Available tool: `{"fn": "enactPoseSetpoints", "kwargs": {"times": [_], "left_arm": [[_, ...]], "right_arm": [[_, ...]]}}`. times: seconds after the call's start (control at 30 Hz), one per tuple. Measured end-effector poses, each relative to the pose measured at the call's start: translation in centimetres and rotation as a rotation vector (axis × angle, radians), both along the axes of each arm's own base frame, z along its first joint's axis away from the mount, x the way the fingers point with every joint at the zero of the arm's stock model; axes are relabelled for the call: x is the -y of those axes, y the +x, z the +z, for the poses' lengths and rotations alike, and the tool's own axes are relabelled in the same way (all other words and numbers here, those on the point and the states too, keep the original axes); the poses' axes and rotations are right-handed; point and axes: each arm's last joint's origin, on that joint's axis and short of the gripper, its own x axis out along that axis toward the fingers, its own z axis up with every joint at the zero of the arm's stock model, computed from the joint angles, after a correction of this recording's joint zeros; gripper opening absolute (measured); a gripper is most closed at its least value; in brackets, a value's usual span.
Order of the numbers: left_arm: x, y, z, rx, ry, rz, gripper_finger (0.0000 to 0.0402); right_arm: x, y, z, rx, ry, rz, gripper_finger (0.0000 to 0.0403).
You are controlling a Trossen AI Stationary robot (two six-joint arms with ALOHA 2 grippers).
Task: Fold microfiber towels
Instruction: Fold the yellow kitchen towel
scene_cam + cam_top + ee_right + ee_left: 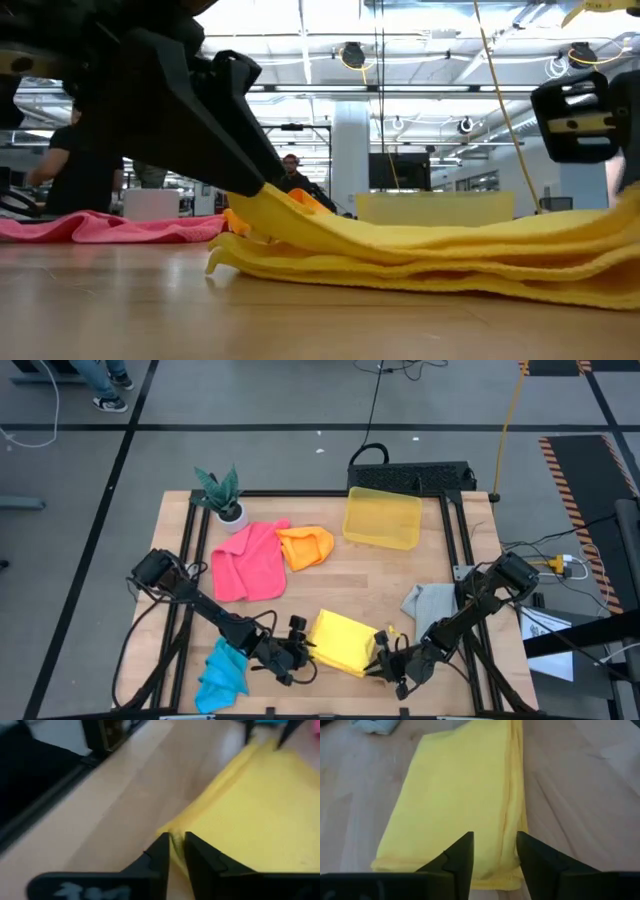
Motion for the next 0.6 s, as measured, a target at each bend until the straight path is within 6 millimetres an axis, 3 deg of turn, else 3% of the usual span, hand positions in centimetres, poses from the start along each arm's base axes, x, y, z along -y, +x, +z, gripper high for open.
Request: {"fn": "enactPoseSetpoints", "kwargs": {"times": [0.13, 0.3, 0.47, 0.6], "left_arm": [[-0.1, 0.5, 0.5, 0.07, 0.008, 0.016, 0.0158], [-0.9, 1.3, 0.9, 0.111, -0.004, 0.036, 0.0159], [-2.4, 2.0, 0.9, 0.113, 0.015, 0.088, 0.0159], [-4.8, 3.2, 0.3, 0.078, -0.046, 0.153, 0.0159]], "right_arm": [[-0.1, -0.1, 0.7, -0.069, 0.137, 0.076, 0.0108], [-0.1, -0.3, 3.8, -0.023, 0.238, 0.154, 0.0143], [0.9, 0.0, 5.8, 0.13, 0.149, 0.006, 0.0135], [3.0, 0.8, 4.6, 0.119, 0.132, -0.186, 0.0102]]}}
